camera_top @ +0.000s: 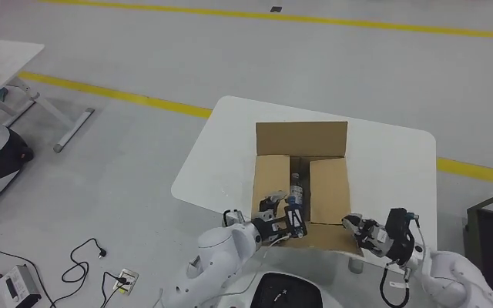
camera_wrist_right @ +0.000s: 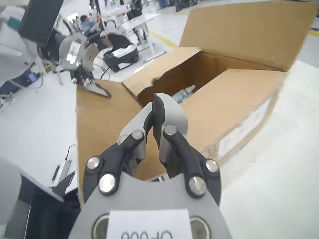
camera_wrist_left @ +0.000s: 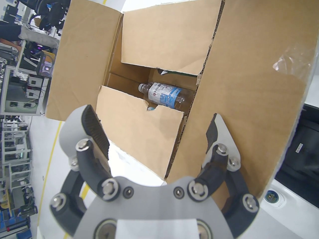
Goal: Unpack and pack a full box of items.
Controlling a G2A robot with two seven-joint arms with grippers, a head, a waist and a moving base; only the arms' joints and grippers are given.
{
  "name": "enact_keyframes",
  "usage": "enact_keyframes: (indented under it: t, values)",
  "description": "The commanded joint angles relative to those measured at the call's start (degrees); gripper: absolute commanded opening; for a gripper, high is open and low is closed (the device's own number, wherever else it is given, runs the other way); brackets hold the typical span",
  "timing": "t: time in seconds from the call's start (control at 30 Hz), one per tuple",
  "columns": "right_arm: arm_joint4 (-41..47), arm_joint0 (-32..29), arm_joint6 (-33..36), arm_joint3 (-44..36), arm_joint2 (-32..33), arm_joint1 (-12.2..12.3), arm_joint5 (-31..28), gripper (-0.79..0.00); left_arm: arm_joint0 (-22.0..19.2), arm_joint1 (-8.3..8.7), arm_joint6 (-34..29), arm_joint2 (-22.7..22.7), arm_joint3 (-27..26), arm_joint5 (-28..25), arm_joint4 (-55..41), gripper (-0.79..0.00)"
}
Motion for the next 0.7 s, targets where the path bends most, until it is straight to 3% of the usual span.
enact_keyframes:
  t: [0.0, 0.33, 0.67]
  values:
    - [-0.87, 0.18, 0.83, -0.3, -0.88, -0.04, -0.65, -0.785, -0.46, 0.01, -0.1, -0.35, 0.16, 1.08, -0.46, 0.0]
    - [-4.35, 1.41, 1.71, 1.15, -4.39, -0.08, -0.57, -0.785, -2.79, -0.09, -1.55, -2.35, 0.99, 6.47, -4.61, 0.0]
    - [-10.5, 3.58, -1.62, 3.36, -7.74, -1.2, 0.82, -0.785, -4.07, -0.28, -1.89, -2.16, 2.03, 10.79, -8.62, 0.0]
